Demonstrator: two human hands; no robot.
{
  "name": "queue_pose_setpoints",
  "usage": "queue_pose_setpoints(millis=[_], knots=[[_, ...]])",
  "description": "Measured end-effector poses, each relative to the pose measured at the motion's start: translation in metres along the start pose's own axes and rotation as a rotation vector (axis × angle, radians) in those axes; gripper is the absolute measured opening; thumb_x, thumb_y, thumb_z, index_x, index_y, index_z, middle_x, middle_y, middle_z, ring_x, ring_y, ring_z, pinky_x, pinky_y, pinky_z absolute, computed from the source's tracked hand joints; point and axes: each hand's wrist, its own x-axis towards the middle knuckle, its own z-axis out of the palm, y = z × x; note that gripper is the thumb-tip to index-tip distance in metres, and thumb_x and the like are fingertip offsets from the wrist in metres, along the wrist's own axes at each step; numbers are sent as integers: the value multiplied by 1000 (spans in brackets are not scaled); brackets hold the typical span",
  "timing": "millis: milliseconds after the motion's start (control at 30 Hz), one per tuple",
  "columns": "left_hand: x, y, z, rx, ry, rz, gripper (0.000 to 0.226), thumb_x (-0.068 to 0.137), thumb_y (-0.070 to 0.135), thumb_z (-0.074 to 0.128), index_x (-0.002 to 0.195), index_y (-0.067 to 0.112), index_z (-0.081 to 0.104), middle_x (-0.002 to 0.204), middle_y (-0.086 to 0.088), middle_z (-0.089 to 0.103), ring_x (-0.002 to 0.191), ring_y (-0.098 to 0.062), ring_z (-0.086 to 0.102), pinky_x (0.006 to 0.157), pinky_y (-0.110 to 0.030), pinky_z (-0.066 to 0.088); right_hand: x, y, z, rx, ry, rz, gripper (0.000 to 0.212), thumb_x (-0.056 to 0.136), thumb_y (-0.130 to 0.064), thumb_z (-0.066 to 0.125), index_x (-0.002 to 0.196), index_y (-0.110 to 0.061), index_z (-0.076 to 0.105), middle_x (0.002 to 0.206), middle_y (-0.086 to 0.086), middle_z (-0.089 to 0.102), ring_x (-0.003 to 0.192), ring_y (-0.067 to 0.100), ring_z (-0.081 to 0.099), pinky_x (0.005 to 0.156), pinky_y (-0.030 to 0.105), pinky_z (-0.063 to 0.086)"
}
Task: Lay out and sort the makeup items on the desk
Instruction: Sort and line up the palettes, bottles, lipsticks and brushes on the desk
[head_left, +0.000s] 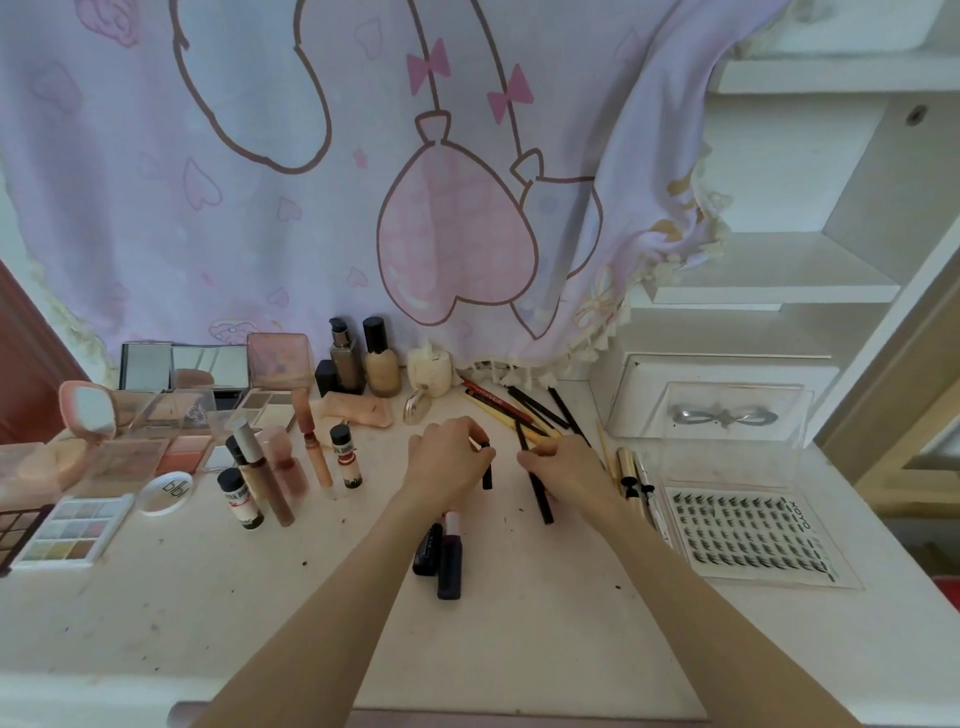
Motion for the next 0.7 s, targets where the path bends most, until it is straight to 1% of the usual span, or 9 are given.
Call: queue_pose_setpoints(millis=[67, 133, 200, 267, 333, 400, 500, 567, 700], knots=[[4, 3, 5, 75, -12, 11, 22, 90, 33, 53, 107, 22, 61, 105, 1, 63, 107, -19, 53, 93, -34, 30, -6, 5, 3, -25, -43, 35, 27, 92, -24, 56, 109, -6, 65, 82, -2, 60, 74, 12, 56, 66, 19, 39], [5, 5, 9, 131, -23, 27, 22, 90, 33, 53, 107, 21, 62, 106, 0, 63, 108, -20, 51, 92, -34, 28, -8, 9, 8, -24, -67, 46, 27, 90, -23, 58, 110, -5, 65, 74, -4, 56, 69, 8, 52, 62, 17, 40], [5, 5, 12, 173, -19, 37, 24, 91, 33, 52, 109, 21, 62, 108, -1, 62, 108, -20, 50, 92, -34, 27, -8, 9, 10, -30, -65, 45, 27, 89, -22, 61, 108, -5, 65, 83, 4, 62, 71, 11, 54, 63, 17, 43], [5, 4, 12, 182, -18, 34, 29, 92, 35, 51, 114, 20, 60, 111, -1, 62, 110, -20, 48, 93, -34, 27, -4, 7, 13, -24, -53, 48, 26, 88, -20, 62, 109, -5, 64, 91, 10, 66, 75, 13, 58, 71, 22, 48], [6, 1, 12, 163, -18, 22, 32, 92, 35, 50, 119, 20, 57, 115, -2, 61, 114, -21, 47, 95, -34, 27, -1, 7, 16, 28, -39, 61, 29, 87, -15, 63, 114, -4, 61, 83, 6, 64, 69, 13, 60, 71, 23, 51], [6, -2, 11, 140, -24, 9, 29, 93, 29, 49, 120, 20, 57, 116, -2, 62, 114, -21, 48, 95, -34, 26, 0, 7, 19, 91, -36, 64, 30, 89, -10, 59, 119, -3, 57, 81, 2, 61, 67, 10, 60, 66, 19, 50], [5, -6, 9, 129, -36, 9, 28, 93, 20, 47, 118, 22, 59, 116, 0, 63, 115, -19, 49, 95, -33, 26, -2, 8, 22, 154, -40, 31, 31, 94, -5, 50, 123, -4, 56, 101, 7, 64, 80, 11, 62, 67, 15, 51], [4, -9, 9, 136, -45, 27, 30, 93, 16, 45, 119, 23, 59, 115, 2, 64, 116, -19, 48, 95, -33, 26, -3, 9, 23, 206, -52, 24, 31, 95, -2, 44, 124, -3, 56, 108, 10, 64, 85, 11, 62, 65, 14, 51], [3, -12, 11, 155, -67, 58, 32, 94, 15, 45, 121, 24, 59, 120, 2, 62, 117, -18, 46, 96, -33, 26, -3, 7, 24, 264, -73, 33, 32, 96, -1, 42, 125, -3, 54, 100, 5, 63, 86, 11, 62, 65, 14, 52]])
